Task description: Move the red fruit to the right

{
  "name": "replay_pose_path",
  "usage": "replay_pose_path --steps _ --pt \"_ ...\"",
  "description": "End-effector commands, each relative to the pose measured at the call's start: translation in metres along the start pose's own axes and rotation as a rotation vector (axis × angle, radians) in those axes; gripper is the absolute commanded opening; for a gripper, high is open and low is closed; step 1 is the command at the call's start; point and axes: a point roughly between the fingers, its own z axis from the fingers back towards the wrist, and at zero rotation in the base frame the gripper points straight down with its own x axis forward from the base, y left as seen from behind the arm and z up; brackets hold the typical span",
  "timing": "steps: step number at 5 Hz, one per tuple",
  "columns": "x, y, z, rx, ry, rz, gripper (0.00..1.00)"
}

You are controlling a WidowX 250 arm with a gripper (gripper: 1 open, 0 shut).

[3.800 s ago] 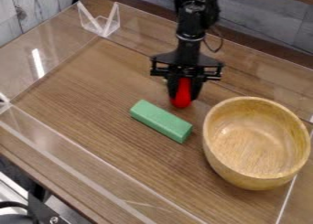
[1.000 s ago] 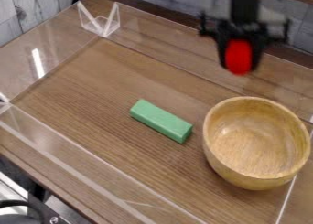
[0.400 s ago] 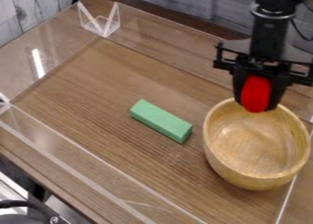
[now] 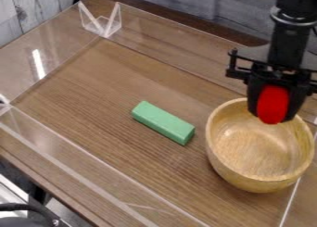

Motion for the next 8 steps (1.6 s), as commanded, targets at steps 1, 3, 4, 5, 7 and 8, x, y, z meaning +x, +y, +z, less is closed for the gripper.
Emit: replay_pose_path --steps 1,3,4,5,7,8 --pt "0.004 -0.009 0.015 -0.030 -0.060 0.052 0.00" --pt "-0.007 -0.005 -0.017 -0.014 -0.067 0.119 0.00" --pt "-0.011 -0.005 -0.028 -0.010 -0.071 0.180 0.00" --pt "-0.010 -0.004 -0.039 -0.002 -0.062 0.126 0.00" --pt "-0.011 -0.007 -0.055 0.011 -0.044 0.051 1.00" --pt "-0.014 -0.010 -0.060 0.016 -0.040 0.037 0.00"
